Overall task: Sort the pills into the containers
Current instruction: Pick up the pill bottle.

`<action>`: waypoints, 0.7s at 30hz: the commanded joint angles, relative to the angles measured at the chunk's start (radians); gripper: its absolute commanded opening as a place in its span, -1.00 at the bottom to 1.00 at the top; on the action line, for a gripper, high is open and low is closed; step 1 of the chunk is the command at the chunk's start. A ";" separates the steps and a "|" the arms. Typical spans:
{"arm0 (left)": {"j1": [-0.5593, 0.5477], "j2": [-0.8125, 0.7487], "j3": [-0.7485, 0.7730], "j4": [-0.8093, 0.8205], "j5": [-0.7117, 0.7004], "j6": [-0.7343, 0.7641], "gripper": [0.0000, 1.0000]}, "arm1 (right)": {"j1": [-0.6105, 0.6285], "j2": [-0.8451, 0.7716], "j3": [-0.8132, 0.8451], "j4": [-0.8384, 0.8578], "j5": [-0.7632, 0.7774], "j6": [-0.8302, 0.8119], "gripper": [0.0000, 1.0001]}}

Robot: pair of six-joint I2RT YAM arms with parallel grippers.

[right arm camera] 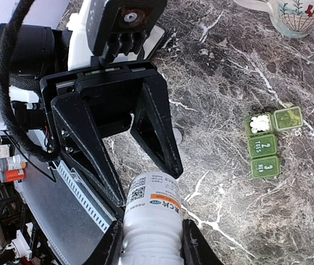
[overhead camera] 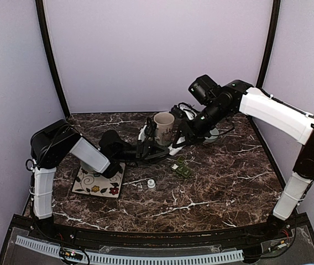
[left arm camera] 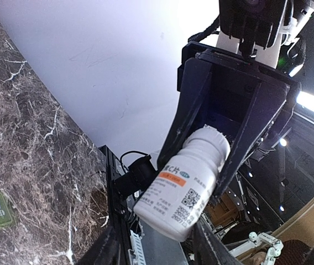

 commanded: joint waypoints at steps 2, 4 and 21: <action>0.005 0.006 0.020 0.093 0.014 -0.039 -0.07 | 0.010 -0.018 -0.021 0.052 -0.035 0.016 -1.00; 0.006 0.009 0.020 0.108 0.014 -0.051 -0.07 | 0.010 -0.018 -0.030 0.058 -0.043 0.018 -1.00; 0.005 0.029 0.032 0.200 0.024 -0.126 -0.09 | 0.011 -0.023 -0.068 0.121 -0.093 0.042 -1.00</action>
